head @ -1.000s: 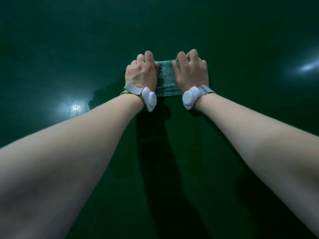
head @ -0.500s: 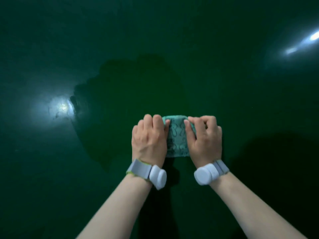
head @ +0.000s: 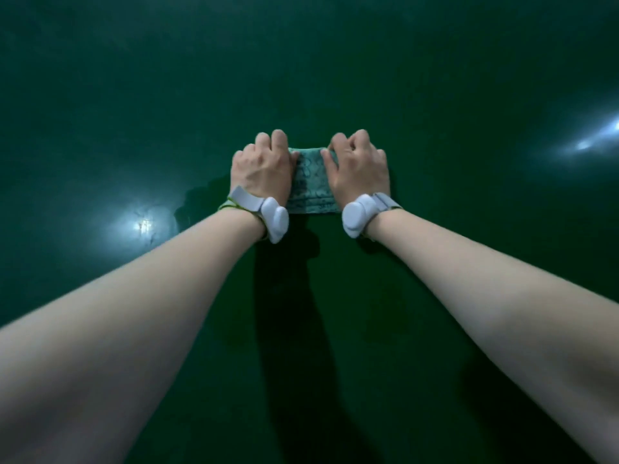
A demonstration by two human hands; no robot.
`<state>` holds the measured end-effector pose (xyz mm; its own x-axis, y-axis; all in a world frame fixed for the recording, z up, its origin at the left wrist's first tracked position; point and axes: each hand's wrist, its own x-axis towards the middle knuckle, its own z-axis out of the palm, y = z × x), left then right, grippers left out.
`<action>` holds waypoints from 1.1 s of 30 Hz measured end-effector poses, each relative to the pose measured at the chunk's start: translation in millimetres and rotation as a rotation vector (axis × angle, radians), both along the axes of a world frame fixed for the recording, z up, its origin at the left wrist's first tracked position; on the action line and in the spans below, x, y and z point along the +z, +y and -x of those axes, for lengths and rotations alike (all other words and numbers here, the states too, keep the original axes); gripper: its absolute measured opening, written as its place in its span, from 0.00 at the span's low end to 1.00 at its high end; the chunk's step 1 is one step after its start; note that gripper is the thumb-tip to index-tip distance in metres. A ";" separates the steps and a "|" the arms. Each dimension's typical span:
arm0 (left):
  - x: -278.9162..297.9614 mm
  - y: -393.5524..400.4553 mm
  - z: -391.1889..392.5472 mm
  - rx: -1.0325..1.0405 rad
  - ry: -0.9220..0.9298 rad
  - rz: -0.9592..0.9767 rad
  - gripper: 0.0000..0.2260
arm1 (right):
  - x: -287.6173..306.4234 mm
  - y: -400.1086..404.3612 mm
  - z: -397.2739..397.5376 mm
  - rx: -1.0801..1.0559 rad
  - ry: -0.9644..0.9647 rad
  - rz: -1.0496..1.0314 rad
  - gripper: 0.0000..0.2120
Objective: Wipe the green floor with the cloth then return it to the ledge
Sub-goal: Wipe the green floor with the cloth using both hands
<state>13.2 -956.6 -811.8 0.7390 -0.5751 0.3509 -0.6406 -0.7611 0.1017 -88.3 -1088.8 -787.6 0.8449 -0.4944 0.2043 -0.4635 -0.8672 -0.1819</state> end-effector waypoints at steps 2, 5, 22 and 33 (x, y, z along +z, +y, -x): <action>-1.9 17.7 -3.0 -0.027 0.008 0.016 0.17 | 1.3 11.6 -1.9 0.015 0.032 0.003 0.15; -5.6 45.1 22.4 -0.014 0.024 0.064 0.15 | -4.0 38.2 24.7 -0.012 -0.026 -0.014 0.14; 1.7 246.7 128.9 0.276 0.134 0.025 0.14 | -14.9 210.6 79.6 0.294 -0.135 -0.027 0.10; 9.6 182.0 -77.1 0.347 0.203 -0.057 0.19 | -16.6 160.0 -128.2 0.317 -0.048 0.080 0.12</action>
<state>90.3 -774.5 -802.2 0.9435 -0.2938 0.1532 -0.3162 -0.9366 0.1512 39.9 -928.7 -804.2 0.9426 -0.1895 0.2750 -0.1611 -0.9793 -0.1228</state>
